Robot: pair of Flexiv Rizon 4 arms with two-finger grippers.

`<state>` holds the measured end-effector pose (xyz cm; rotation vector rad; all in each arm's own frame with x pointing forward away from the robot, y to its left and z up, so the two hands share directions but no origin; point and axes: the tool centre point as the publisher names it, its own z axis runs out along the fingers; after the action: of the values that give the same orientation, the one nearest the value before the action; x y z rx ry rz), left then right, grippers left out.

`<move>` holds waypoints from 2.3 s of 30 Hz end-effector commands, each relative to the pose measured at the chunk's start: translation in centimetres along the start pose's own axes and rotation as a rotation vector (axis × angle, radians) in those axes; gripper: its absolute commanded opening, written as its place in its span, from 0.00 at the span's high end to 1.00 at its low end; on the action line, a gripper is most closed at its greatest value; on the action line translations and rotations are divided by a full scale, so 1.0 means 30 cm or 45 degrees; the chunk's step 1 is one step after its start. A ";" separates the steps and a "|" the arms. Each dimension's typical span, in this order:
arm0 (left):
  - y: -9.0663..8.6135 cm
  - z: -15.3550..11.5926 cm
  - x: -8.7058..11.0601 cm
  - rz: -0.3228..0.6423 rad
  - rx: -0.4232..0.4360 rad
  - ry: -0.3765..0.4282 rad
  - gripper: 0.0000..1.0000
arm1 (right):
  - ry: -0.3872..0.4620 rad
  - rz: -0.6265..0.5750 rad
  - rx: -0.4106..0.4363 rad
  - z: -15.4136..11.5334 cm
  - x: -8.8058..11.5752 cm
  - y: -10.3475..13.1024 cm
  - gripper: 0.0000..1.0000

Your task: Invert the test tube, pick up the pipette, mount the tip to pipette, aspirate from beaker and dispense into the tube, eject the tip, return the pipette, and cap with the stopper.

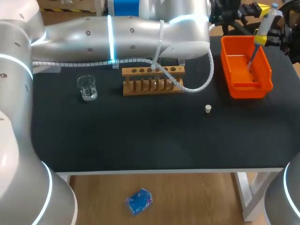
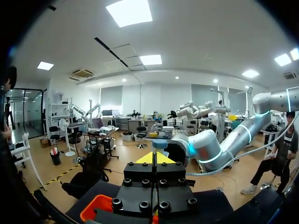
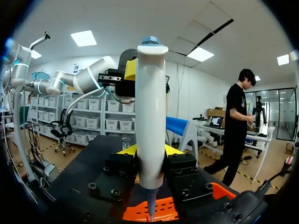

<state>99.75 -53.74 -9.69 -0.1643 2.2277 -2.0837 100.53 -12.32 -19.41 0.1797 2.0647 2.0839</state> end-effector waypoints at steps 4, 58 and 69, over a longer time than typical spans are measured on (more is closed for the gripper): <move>0.053 0.012 0.006 -0.014 0.003 -0.009 1.00 | 0.006 0.000 0.001 0.003 -0.008 0.031 1.00; -0.082 -0.331 0.005 0.092 -0.029 -0.118 0.00 | 0.077 -0.060 0.013 0.026 0.016 0.097 1.00; -0.043 -0.375 0.028 0.085 0.008 -0.073 0.00 | 0.196 -0.120 -0.026 0.099 0.091 0.192 1.00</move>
<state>97.59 -43.30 -7.36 -0.1475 2.1708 -2.0171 98.23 -9.21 -14.27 -0.0707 2.0791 2.1222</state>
